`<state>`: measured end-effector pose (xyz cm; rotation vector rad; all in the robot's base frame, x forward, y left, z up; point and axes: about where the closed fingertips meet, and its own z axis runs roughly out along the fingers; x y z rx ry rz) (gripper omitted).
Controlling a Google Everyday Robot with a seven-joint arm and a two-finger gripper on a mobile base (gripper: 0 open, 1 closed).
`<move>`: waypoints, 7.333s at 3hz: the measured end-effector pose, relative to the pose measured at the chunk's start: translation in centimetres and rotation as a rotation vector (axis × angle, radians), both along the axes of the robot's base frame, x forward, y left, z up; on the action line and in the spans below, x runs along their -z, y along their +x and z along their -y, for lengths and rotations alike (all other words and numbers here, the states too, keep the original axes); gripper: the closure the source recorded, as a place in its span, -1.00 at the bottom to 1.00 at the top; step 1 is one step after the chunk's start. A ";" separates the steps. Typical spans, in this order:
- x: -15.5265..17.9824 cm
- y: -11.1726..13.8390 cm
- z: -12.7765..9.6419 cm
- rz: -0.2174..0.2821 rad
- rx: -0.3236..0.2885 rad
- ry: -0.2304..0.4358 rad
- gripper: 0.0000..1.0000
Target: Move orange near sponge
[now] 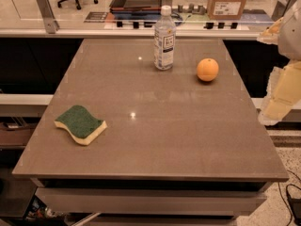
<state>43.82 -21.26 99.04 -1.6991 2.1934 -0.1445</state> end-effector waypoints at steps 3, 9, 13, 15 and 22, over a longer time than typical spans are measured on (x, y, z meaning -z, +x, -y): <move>0.3 1.3 -0.3 0.045 0.083 0.059 -1.00; 7.4 14.2 0.8 0.212 0.217 0.478 -1.00; 9.7 20.7 -1.0 0.202 0.137 0.623 -1.00; 10.7 23.8 -1.0 0.224 0.135 0.727 -1.00; 13.2 24.1 -2.9 0.210 0.108 0.764 0.74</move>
Offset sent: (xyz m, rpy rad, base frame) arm 0.0080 0.0013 -0.0065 0.0225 -0.0068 -0.0471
